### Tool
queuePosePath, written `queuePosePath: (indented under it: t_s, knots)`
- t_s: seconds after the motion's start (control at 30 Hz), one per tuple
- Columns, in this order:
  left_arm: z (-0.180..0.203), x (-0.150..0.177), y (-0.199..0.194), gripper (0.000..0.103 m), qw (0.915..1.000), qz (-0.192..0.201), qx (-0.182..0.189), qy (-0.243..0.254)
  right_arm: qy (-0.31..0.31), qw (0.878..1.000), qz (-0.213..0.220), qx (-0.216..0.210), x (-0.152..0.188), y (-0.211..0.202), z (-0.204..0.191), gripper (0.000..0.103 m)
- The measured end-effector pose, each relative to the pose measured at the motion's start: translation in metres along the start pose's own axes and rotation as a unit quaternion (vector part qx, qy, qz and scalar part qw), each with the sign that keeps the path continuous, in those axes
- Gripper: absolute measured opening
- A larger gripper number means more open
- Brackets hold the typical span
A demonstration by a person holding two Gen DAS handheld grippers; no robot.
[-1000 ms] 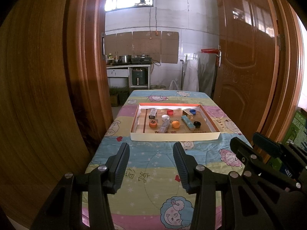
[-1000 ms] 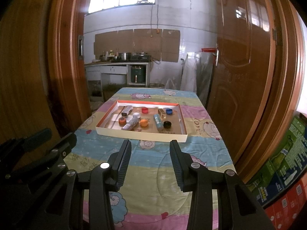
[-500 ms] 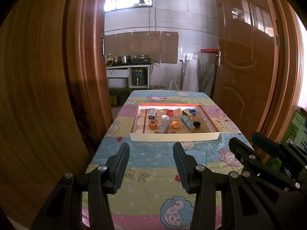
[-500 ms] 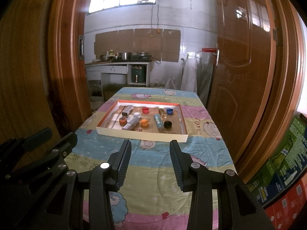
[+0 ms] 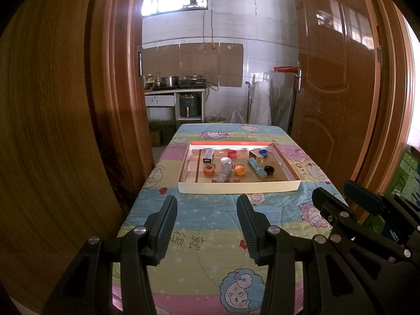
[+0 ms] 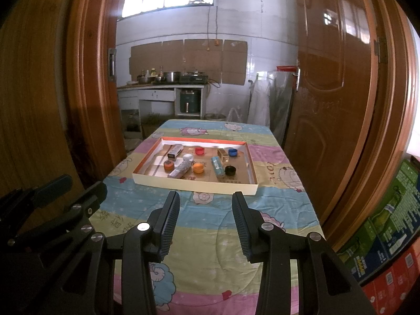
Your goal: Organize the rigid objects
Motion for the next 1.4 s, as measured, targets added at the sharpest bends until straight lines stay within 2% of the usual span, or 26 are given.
queuePosePath:
  t_s: [1.4]
  knots:
    - [-0.0012,0.0016,-0.0017,0.047,1.0,-0.004,-0.001,-0.005,-0.001,1.0,0.0,0.0,0.0004,-0.0003,-0.0018,0.043]
Point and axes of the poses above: each gripper's, at about its wrist camera, not at the fingertips, and y roughly the way its jaws point, z to its right, x to its underside, the point moved 5 cm from there along y, roughly the way its jaws point, and after that the axes turned 1 degree about -y, right-handed, at the moved point
